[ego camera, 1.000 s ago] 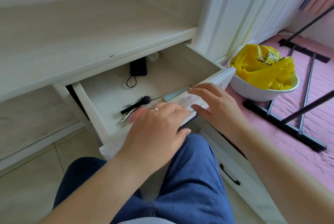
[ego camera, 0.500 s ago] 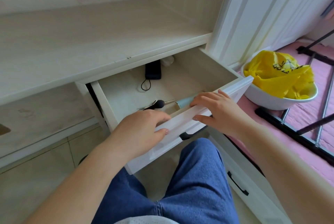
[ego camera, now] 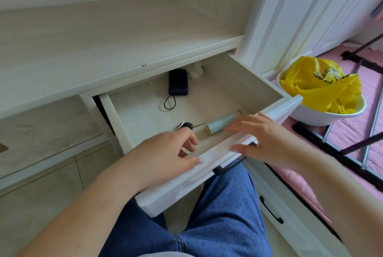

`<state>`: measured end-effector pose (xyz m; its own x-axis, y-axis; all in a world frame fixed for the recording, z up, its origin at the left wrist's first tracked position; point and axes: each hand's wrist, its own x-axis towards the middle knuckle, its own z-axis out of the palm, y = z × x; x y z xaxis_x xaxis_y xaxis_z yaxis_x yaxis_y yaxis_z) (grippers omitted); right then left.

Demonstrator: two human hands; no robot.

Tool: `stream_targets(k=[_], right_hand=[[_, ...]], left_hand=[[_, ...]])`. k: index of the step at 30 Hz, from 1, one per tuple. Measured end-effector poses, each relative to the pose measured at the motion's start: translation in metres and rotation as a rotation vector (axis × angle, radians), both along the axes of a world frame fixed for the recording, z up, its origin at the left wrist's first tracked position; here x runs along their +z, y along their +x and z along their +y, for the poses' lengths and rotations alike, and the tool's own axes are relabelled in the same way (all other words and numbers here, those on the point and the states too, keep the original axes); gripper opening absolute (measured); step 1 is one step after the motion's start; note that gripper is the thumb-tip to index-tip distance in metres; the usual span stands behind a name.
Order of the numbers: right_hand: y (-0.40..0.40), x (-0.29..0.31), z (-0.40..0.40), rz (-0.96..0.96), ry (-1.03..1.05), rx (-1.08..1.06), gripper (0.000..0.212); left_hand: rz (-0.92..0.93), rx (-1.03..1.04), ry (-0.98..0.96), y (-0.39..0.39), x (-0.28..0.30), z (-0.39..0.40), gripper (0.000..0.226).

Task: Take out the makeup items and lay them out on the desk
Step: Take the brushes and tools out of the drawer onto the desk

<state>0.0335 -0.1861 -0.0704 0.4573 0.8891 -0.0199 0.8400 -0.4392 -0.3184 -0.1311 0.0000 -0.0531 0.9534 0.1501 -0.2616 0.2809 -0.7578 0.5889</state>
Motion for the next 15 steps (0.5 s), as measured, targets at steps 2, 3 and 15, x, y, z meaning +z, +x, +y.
stream_targets(k=[2, 3, 15], right_hand=[[0.014, 0.017, 0.013, 0.067, -0.030, 0.017, 0.046], [0.023, 0.022, 0.023, 0.052, -0.032, 0.029, 0.044], [0.086, -0.030, 0.112, -0.261, -0.781, 0.256, 0.053]], left_hand=[[0.019, 0.039, -0.004, 0.013, 0.000, 0.013, 0.026], [0.029, 0.048, 0.036, 0.023, 0.000, 0.020, 0.023], [0.562, -0.158, 0.609, 0.105, -0.048, 0.033, 0.025]])
